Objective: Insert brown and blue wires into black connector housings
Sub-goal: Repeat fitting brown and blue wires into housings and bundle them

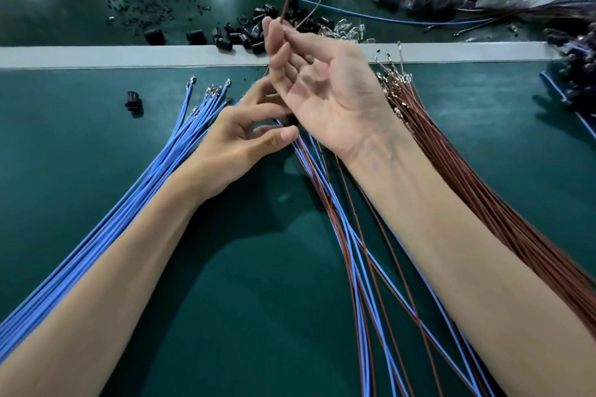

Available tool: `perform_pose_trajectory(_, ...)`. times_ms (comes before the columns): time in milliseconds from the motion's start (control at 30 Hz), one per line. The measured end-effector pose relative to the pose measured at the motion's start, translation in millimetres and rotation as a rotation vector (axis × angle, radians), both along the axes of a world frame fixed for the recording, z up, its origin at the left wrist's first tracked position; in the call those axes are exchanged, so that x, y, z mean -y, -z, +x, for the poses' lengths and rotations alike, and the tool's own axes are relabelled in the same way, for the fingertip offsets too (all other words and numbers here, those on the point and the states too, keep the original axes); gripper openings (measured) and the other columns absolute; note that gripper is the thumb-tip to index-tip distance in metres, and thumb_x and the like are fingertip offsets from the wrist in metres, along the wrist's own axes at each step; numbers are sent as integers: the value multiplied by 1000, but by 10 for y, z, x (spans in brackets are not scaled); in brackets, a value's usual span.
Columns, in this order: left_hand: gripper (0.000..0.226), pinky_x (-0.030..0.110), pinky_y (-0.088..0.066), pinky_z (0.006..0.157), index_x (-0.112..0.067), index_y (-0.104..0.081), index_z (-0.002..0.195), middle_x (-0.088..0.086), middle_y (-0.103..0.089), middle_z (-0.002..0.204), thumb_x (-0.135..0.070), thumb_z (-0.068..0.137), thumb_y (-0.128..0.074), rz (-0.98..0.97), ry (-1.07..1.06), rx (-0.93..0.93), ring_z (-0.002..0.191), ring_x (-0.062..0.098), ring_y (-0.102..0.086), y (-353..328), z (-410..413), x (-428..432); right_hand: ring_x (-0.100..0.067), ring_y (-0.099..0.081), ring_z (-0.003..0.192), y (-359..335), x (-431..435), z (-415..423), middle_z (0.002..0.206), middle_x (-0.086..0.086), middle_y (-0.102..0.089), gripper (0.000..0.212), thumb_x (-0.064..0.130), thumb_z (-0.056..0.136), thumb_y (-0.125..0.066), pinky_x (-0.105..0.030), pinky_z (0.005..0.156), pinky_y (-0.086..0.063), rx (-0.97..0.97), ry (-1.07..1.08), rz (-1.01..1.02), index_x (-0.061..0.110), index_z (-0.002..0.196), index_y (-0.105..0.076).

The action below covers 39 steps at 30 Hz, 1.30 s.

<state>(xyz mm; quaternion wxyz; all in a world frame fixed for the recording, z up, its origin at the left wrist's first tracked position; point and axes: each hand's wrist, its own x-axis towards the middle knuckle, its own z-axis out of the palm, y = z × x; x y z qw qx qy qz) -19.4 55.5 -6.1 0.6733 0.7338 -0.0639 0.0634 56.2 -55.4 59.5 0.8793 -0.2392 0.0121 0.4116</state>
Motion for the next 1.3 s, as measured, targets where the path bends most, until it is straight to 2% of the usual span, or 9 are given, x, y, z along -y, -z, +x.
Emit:
perform_pose_trajectory(133,23,12,-44,84,-12,-65,108,-15,-70,99,-17,86,-64,-26,95,-82,96,-3,-59,3,-33,-3,-14,-59,75,-6,3,-18,87,-15,-61,27,-9,90,-45,-15,62,-51,32,11,17,-1,115,-47)
perform_pose_trajectory(367,15,18,-49,80,-26,-75,92,-10,-71,93,-18,87,-64,-128,28,-58,86,6,-66,21,-14,-40,-17,-58,75,24,97,166,86,-16,-59,16,-9,89,-48,-16,60,-48,-57,195,4,-1,102,-54)
perform_pose_trajectory(500,10,19,-43,72,-22,-75,88,-10,-70,86,-27,86,-67,-323,-162,-17,75,5,-60,35,32,-56,-7,-58,71,50,159,220,92,-2,-62,10,16,90,-60,-14,54,-42,465,-103,-486,10,98,-60)
perform_pose_trajectory(633,19,19,-46,73,-12,-60,91,-10,-65,86,-11,100,-43,-407,-450,45,69,2,-57,38,95,-72,-1,-61,73,97,158,209,85,7,-70,27,38,82,-70,-16,69,-47,1211,-371,-1153,15,96,-72)
perform_pose_trajectory(700,17,18,-45,72,-13,-58,92,-10,-62,88,-13,101,-43,-351,-551,68,68,1,-56,52,106,-78,-6,-62,72,110,182,200,76,8,-70,26,40,80,-72,-20,72,-47,1350,-511,-1246,15,88,-75)
perform_pose_trajectory(767,14,20,-45,74,-14,-58,94,-12,-63,86,-17,99,-45,-318,-606,89,68,1,-56,62,109,-91,-1,-50,55,98,207,179,59,11,-63,20,33,84,-70,-14,59,-39,1408,-632,-1212,14,79,-75)
perform_pose_trajectory(833,12,23,-45,75,-15,-58,95,-14,-67,86,-20,97,-47,-299,-591,99,70,3,-58,67,105,-96,0,-45,48,90,203,161,57,8,-63,19,23,88,-66,-12,53,-37,1381,-600,-1122,10,77,-74)
perform_pose_trajectory(1067,13,22,-47,74,-25,-66,96,-12,-69,81,-35,90,-60,-85,-316,104,76,5,-65,72,67,-27,-8,-54,42,120,102,184,59,-2,-65,26,13,102,-41,-15,41,-39,925,18,-725,8,79,-52)
perform_pose_trajectory(1300,15,21,-51,69,-13,-64,100,-7,-73,80,-11,94,-51,-83,-222,54,68,8,-64,43,34,3,-9,-55,46,199,75,200,68,-7,-63,18,7,102,-39,-18,46,-41,844,290,-657,8,85,-47)
